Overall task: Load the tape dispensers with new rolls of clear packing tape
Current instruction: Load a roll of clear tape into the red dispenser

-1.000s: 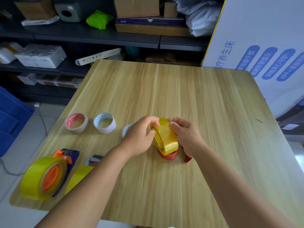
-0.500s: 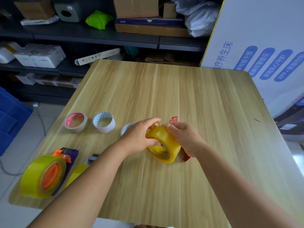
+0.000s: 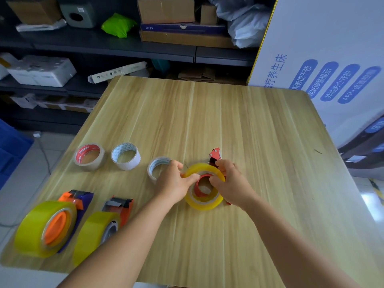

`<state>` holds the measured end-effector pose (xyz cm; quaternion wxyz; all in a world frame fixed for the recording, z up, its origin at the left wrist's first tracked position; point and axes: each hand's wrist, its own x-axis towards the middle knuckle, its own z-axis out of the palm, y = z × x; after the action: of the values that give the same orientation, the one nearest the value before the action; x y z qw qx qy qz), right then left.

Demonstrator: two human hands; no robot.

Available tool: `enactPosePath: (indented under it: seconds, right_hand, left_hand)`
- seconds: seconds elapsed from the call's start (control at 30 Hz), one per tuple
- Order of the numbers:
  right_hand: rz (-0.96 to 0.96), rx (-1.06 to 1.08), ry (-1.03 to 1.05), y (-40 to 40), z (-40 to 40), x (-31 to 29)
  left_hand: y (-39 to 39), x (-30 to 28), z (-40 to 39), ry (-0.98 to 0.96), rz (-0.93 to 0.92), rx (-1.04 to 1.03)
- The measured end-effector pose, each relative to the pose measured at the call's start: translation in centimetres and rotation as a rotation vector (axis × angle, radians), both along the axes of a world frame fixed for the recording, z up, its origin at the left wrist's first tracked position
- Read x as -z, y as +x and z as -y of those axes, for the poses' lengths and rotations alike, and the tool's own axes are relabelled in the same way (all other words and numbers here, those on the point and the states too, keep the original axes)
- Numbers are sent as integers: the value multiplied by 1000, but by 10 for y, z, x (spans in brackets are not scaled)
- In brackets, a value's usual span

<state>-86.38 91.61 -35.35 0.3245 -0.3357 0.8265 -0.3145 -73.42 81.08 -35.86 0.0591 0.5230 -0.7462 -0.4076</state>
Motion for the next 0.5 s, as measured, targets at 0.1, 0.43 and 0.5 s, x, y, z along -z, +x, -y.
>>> enactPosePath:
  seconds: [0.1, 0.43, 0.5]
  right_hand:
    - [-102, -58, 36, 0, -2, 1]
    - [-379, -272, 290, -3, 2, 11]
    - [-408, -310, 294, -2, 2, 15]
  left_hand:
    - [-8, 8, 0, 28, 22, -44]
    - [-31, 28, -1, 76, 156, -98]
    - [-30, 34, 0, 90, 175, -116]
